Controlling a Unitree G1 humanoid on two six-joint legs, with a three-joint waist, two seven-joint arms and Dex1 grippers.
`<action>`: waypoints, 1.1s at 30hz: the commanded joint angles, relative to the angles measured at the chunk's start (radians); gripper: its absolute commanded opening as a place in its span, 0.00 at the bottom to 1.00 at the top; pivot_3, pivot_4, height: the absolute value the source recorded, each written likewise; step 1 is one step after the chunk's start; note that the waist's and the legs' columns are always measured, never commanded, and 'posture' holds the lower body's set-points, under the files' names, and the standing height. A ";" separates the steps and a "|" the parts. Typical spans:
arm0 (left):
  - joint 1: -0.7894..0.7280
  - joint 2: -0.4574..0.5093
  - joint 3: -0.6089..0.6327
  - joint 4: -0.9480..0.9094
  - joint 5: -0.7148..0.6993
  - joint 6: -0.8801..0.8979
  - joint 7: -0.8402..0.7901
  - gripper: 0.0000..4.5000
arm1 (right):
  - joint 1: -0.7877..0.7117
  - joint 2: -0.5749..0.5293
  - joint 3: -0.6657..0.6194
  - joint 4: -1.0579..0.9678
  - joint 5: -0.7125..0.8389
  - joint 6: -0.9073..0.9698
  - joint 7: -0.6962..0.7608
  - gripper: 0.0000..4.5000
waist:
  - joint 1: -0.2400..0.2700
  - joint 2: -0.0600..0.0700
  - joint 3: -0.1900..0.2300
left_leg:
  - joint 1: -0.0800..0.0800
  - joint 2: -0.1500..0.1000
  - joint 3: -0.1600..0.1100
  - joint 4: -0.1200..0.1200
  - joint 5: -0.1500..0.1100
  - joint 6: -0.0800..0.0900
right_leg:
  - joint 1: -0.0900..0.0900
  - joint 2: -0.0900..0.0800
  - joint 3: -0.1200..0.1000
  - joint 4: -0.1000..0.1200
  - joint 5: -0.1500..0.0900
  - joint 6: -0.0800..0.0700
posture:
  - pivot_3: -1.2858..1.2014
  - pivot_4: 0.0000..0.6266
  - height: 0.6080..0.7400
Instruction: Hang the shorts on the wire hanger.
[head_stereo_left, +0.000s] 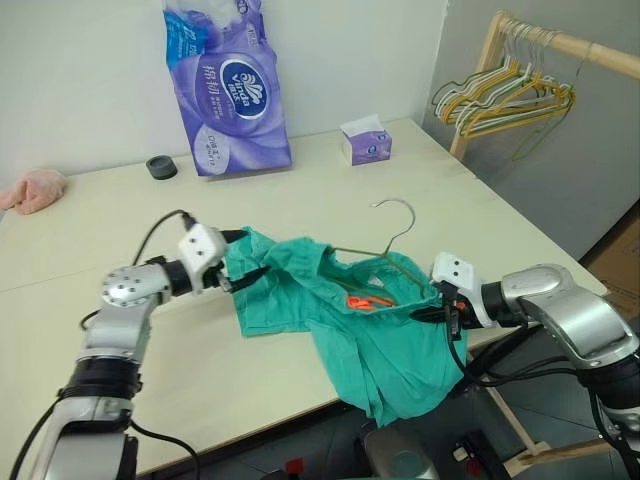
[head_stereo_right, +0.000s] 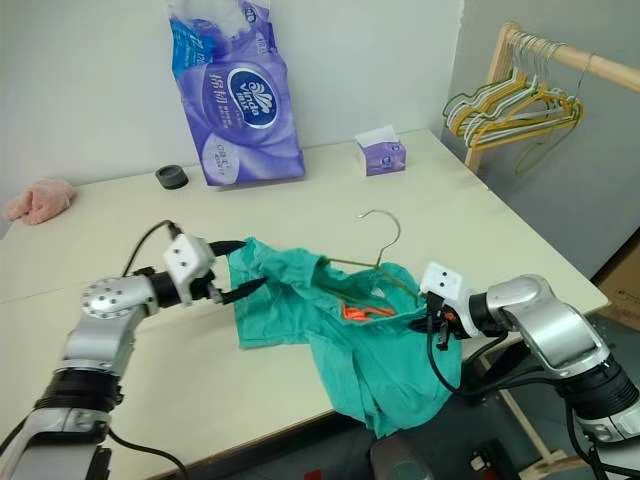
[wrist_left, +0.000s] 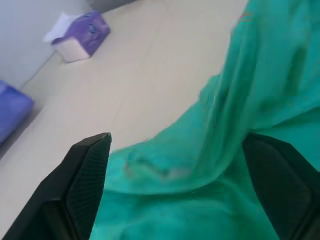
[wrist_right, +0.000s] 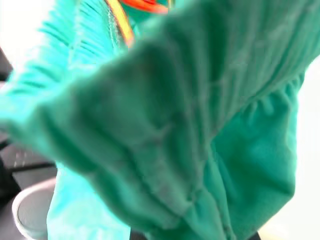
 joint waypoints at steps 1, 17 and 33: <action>0.023 0.049 0.029 -0.220 -0.157 0.197 -0.080 0.95 | 0.028 0.014 -0.105 -0.043 0.040 0.028 -0.063 0.00 | 0.007 0.000 0.000 | -0.001 0.000 0.000 0.000 0.000 0.000 | 0.000 0.000 0.000 0.000 0.000 0.000 | 0.35 0.06 1.00; -0.233 -0.204 -0.240 -0.441 -0.285 0.519 -0.077 0.95 | 0.376 0.002 -0.619 -0.120 0.104 0.341 -0.376 0.00 | 0.009 0.001 -0.001 | 0.002 -0.001 0.001 0.002 0.000 0.000 | 0.005 0.003 0.001 -0.001 0.000 0.001 | 0.30 0.12 1.00; -0.449 -0.493 -0.381 -0.297 -0.091 0.430 0.066 0.95 | 0.398 -0.157 -0.911 0.070 0.009 0.346 -0.493 0.00 | -0.059 0.001 0.003 | 0.004 -0.002 0.007 0.000 -0.006 0.010 | 0.011 0.006 0.005 -0.007 -0.007 0.009 | 0.28 0.18 1.00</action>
